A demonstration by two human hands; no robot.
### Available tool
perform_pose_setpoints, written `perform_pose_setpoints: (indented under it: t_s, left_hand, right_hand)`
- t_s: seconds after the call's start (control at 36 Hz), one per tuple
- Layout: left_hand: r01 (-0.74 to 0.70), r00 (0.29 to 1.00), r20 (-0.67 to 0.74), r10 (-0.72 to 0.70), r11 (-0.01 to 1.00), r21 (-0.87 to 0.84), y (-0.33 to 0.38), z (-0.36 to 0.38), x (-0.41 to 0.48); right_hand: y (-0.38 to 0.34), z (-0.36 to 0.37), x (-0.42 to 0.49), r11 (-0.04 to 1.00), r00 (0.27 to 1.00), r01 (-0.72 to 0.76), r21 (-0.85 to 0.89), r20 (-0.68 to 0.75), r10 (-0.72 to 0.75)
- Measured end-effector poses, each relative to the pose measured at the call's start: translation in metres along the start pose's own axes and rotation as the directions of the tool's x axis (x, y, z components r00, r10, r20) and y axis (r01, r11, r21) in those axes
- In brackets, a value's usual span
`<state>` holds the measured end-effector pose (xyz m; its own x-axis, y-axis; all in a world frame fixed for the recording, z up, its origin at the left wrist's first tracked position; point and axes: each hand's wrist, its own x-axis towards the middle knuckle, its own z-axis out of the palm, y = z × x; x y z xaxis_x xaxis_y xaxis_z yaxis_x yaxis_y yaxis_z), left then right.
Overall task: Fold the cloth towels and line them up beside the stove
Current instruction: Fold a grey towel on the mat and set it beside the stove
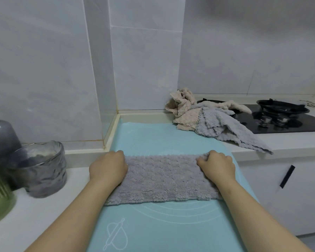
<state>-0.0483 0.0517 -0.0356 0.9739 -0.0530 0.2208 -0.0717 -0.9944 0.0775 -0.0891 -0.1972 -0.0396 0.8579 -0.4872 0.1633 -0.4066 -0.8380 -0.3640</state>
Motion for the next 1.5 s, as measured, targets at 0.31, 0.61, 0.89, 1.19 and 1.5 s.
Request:
perform_pose_setpoints:
  t_s: [0.31, 0.61, 0.89, 1.19, 1.5]
  left_hand:
    - [-0.09, 0.978, -0.199, 0.062, 0.987, -0.136, -0.003, -0.005, -0.006]
    - [-0.138, 0.979, -0.191, 0.065, 0.907, -0.399, 0.013, -0.001, -0.007]
    - [-0.074, 0.969, -0.242, -0.038, 0.897, -0.435, 0.01, 0.003, -0.002]
    - [0.029, 0.959, -0.244, -0.144, 0.906, -0.422, 0.008, 0.003, -0.004]
    - [-0.116, 0.992, -0.023, 0.121, 0.859, -0.498, 0.001, -0.001, -0.002]
  right_hand:
    - [0.007, -0.001, -0.001, 0.951, 0.993, 0.112, 0.289, -0.074, -0.095]
    - [0.021, -0.003, 0.011, 0.94, 0.99, 0.086, 0.33, -0.133, -0.044]
    - [0.018, -0.01, 0.009, 0.969, 0.975, 0.072, 0.237, -0.22, -0.019]
    - [0.017, -0.009, 0.006, 0.964, 0.987, -0.001, 0.265, -0.157, 0.044]
    - [0.02, -0.008, 0.006, 0.979, 0.998, -0.059, 0.197, -0.013, 0.063]
